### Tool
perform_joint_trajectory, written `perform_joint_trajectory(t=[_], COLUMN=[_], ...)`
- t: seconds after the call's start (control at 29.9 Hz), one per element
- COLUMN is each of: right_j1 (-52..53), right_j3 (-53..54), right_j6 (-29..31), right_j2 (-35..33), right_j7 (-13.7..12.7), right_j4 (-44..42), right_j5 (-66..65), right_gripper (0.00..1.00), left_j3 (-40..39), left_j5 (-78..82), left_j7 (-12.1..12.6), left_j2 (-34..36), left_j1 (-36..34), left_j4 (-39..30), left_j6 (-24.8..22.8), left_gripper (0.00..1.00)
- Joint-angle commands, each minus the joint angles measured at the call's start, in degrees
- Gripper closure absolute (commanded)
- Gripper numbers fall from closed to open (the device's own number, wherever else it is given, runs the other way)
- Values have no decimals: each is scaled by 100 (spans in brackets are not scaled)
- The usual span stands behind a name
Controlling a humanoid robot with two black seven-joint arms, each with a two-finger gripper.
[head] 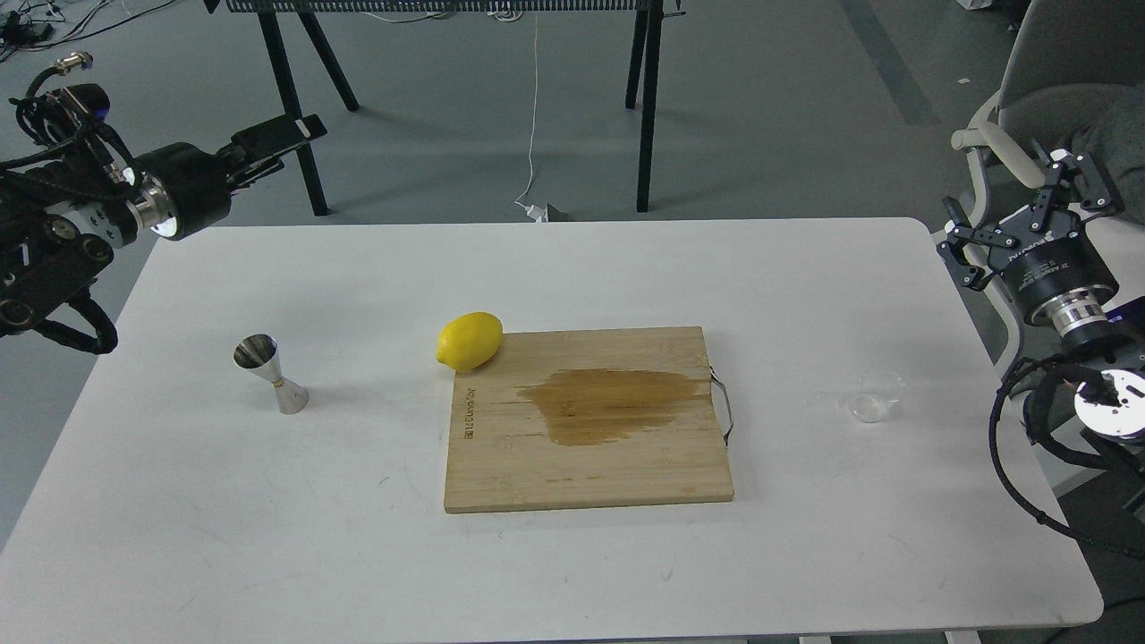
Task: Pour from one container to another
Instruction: 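Lower the left gripper toward the metal jigger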
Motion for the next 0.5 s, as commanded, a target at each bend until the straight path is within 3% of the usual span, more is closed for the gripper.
perform_joint_trajectory(t=[0.0,0.13,0.47], right_j1=[-15,-50,-120], right_j3=[-7,-7,-7], right_j6=[0,0,0], right_j2=[0,9,61], right_j7=[0,0,0], right_j4=[0,-70,-115], right_j5=[1,1,1], right_gripper=[1,1,1], left_j3=[-2,-37,-2], left_j5=[165,165,191], left_j7=[1,1,1], left_j2=[13,30,302], left_j1=[73,100,942], left_j4=[-48,-39,-56], left_j6=[434,591,2155], left_gripper=[0,0,0])
